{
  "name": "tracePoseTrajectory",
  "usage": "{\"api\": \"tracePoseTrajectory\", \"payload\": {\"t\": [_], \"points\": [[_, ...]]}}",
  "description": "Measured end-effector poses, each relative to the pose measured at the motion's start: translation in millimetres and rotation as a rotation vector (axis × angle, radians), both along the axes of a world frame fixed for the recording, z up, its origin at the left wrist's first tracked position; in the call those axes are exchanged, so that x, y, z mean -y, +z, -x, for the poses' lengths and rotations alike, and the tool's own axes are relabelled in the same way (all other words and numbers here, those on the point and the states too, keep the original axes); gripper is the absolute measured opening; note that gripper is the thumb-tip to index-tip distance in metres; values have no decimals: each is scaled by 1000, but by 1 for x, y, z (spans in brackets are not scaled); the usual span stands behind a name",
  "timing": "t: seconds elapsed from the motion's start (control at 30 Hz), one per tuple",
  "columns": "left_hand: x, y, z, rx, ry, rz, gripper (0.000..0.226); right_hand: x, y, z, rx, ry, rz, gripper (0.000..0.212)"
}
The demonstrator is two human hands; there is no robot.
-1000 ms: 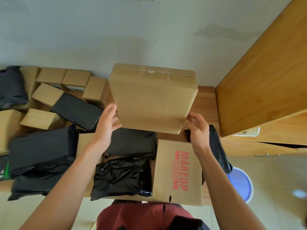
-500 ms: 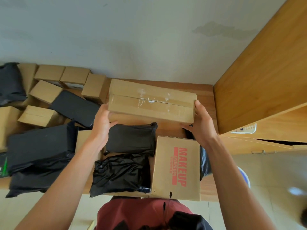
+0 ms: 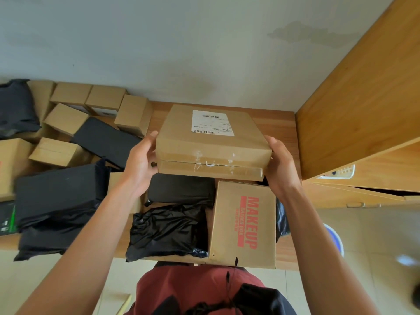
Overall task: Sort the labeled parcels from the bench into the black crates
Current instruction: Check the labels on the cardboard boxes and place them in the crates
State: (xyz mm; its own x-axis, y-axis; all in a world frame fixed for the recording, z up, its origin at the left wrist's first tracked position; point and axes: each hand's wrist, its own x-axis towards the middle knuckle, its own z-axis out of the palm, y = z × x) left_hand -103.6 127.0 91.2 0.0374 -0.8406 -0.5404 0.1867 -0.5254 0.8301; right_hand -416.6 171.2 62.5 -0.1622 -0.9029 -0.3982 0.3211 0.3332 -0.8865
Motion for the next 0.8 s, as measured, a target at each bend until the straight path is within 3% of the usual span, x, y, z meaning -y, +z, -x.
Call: {"api": "tracePoseTrajectory", "payload": {"t": [0.13,0.23,0.33,0.47,0.57,0.7,0.8], "points": [[-2,-3,-8,-95,-65,21,32,-4,-7,4,-8,-4,45,71],[-2,-3,-6,-39,-99,28,35,-7,-6,3,-16,13,90,83],[-3,-2,-3,18,-64,54,36,-6,-5,3,-30,3,100,79],[-10,-4,-2,9,-58,111,46,-6,-8,3,-87,-39,43,53],[-13,-7,-1,-9,-74,139,50,-7,-7,2,-36,-21,-23,69],[-12,-7,1,-12,-83,143,55,-7,-12,6,46,-2,-45,56],[-9,-7,1,-6,-57,145,57,-6,-13,3,87,-104,-77,74]]}}
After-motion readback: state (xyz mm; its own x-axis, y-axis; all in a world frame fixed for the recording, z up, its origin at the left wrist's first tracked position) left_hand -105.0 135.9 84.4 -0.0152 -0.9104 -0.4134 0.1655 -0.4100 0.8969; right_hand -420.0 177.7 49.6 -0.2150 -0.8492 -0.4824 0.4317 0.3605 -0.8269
